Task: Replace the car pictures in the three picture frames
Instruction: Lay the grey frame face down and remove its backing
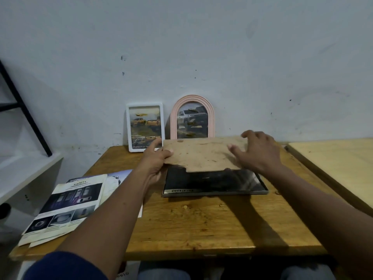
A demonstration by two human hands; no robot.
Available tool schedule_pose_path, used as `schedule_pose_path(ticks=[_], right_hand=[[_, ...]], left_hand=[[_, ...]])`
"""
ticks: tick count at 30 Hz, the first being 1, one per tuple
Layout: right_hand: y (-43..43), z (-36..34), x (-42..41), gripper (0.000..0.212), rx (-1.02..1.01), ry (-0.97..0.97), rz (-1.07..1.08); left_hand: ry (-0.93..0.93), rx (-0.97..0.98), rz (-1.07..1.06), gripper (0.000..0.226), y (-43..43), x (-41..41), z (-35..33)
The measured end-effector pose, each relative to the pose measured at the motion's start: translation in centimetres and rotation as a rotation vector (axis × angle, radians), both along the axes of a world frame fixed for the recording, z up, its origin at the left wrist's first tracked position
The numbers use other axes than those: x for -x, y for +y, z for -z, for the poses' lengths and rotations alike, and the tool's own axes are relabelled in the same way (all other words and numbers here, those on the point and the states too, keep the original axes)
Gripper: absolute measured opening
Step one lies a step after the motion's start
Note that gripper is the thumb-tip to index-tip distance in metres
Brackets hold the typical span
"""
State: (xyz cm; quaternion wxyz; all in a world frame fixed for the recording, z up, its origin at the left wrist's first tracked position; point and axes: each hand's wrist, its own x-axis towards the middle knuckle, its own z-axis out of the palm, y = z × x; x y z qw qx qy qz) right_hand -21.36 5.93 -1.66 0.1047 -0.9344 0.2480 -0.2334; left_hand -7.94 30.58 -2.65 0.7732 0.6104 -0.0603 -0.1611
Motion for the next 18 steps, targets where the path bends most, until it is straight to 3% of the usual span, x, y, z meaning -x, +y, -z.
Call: schedule_pose_path(ticks=[3, 6, 9, 11, 14, 18], right_hand=[[-1.3, -1.2, 1.5, 0.071, -0.304, 0.095, -0.027], [-0.7, -0.5, 3.6, 0.062, -0.41, 0.106, -0.01], [0.7, 1.2, 6.1, 0.057, -0.385, 0.087, 0.019], [1.8, 2.2, 8.0, 0.057, -0.365, 0.089, 0.024], [3.3, 3.5, 11.0, 0.056, -0.311, 0.132, 0.024], [4.5, 4.9, 14.7, 0.054, -0.217, 0.241, -0.001]], left_hand=[[-0.002, -0.001, 0.05, 0.069, 1.4, 0.8, -0.9], [-0.017, -0.041, 0.103, 0.071, 2.7, 2.6, -1.0], [-0.097, -0.16, 0.14, 0.078, 3.8, 5.0, -0.3], [-0.238, -0.338, 0.117, 0.08, 4.4, 6.7, 0.6], [-0.421, -0.622, 0.095, 0.074, 5.3, 9.9, 1.9], [-0.556, -0.855, 0.158, 0.064, 6.8, 13.0, 3.8]])
